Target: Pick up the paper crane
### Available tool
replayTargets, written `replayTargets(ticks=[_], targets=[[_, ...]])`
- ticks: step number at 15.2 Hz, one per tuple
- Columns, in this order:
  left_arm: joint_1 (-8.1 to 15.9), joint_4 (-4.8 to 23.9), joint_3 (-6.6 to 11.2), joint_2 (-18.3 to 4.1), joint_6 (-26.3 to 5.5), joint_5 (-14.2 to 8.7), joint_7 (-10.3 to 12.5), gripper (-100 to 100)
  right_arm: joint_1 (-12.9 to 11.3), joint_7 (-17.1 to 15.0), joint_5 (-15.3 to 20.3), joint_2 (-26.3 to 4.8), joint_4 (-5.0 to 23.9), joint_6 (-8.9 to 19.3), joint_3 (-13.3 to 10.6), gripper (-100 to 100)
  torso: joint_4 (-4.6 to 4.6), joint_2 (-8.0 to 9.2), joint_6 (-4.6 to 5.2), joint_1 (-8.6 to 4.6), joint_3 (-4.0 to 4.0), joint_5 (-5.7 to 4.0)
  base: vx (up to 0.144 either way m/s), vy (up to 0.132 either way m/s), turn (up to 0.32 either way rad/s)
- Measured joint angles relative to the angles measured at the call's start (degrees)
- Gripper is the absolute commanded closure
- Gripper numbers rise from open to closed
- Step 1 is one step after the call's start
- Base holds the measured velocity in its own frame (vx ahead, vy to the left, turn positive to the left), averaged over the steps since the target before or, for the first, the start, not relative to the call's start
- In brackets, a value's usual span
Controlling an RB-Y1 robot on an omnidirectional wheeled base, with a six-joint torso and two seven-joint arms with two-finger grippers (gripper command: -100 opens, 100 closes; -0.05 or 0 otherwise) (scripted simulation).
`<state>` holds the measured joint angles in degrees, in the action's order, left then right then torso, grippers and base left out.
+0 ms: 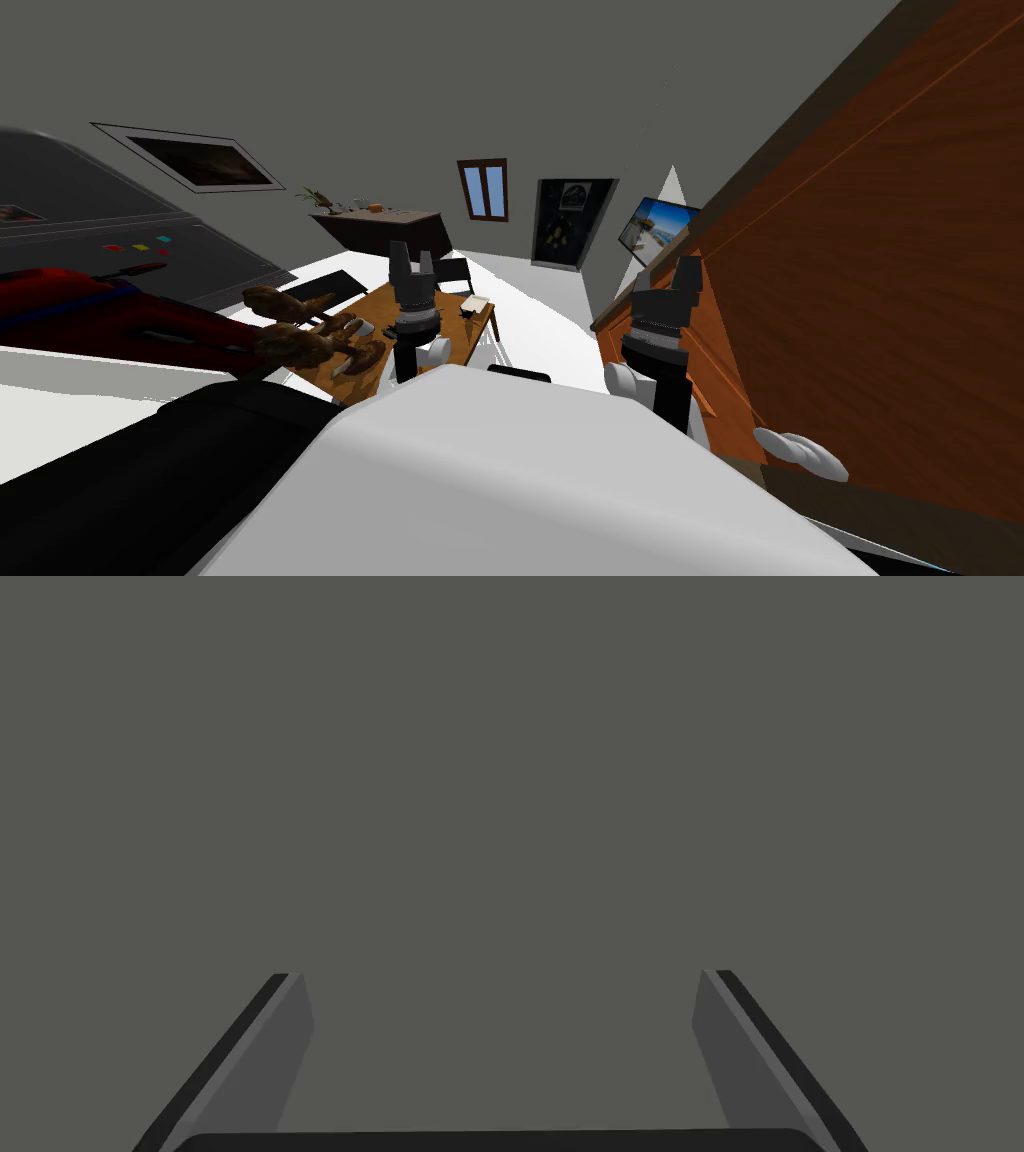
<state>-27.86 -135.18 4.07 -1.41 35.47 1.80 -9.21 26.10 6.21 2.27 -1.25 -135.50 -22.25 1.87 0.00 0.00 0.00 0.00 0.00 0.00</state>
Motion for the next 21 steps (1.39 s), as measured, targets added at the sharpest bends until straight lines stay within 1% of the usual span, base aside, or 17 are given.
replayTargets(ticks=[1,2,5,7,8,10,11,14,16,18,20,21], targets=[[0.08,0.15,0.03,-0.58,-0.13,-0.06,0.05,-100,0.00,0.00,0.00,0.00,0.00,0.00,0.00,0,0.00,-0.01,0.00,0.00,0.00,0.00,0.008,-0.005,0.013],[0.25,0.57,0.25,-1.61,-0.38,-0.27,0.24,-100,0.00,0.00,0.00,0.00,0.00,0.00,0.00,0,-0.01,-0.02,0.00,0.01,-0.01,0.00,0.011,-0.010,0.017],[0.54,2.18,0.06,-4.39,-1.89,-0.70,0.81,-100,0.00,0.00,0.00,0.00,0.00,0.00,0.00,0,-0.02,-0.10,0.00,-0.03,-0.06,0.00,0.025,-0.015,0.023],[1.78,5.05,0.75,-6.30,-3.35,-1.56,1.68,-100,0.01,0.00,0.00,0.00,0.00,0.00,0.00,0,-0.04,-0.16,0.00,-0.05,-0.09,0.00,0.039,-0.025,0.033],[1.75,5.95,0.66,-6.88,-4.26,-1.86,2.09,-100,0.01,0.00,0.00,0.00,0.00,0.00,0.00,0,-0.04,-0.18,-0.01,-0.07,-0.10,-0.01,0.037,-0.023,0.026],[2.47,8.26,0.97,-7.81,-5.41,-2.49,2.81,-100,0.01,0.00,0.00,0.00,0.00,0.00,0.00,0,-0.04,-0.18,0.00,-0.06,-0.11,-0.01,0.030,-0.018,0.019],[2.66,8.80,1.14,-8.13,-6.07,-2.76,3.14,-100,0.00,0.00,0.00,0.00,0.00,0.00,0.00,0,-0.04,-0.16,0.00,-0.06,-0.10,-0.01,0.022,-0.015,0.017],[3.50,10.84,1.80,-9.24,-9.45,-3.96,4.46,-100,0.01,0.00,0.00,0.00,0.00,0.00,0.00,0,-0.04,-0.16,-0.01,-0.05,-0.10,-0.01,0.033,-0.017,0.031],[4.05,13.27,2.07,-9.69,-10.43,-4.60,5.28,-100,0.01,0.00,0.00,0.00,0.00,0.00,0.00,0,-0.04,-0.16,0.00,-0.05,-0.10,-0.01,0.032,-0.018,0.025],[5.35,15.89,2.26,-9.88,-12.53,-5.31,6.00,-100,0.01,0.00,0.00,0.00,0.00,0.00,0.00,0,-0.05,-0.20,0.00,-0.08,-0.11,-0.01,0.041,-0.028,0.035],[5.22,17.77,2.56,-10.20,-14.08,-6.13,6.95,-100,0.01,0.00,0.00,0.00,0.00,0.00,0.00,0,-0.05,-0.20,-0.01,-0.07,-0.12,-0.01,0.038,-0.021,0.029],[5.75,18.98,2.83,-10.40,-14.83,-6.51,7.45,-100,0.01,0.00,0.00,0.00,0.00,0.00,0.00,0,-0.05,-0.19,0.00,-0.07,-0.11,-0.01,0.031,-0.021,0.023]])
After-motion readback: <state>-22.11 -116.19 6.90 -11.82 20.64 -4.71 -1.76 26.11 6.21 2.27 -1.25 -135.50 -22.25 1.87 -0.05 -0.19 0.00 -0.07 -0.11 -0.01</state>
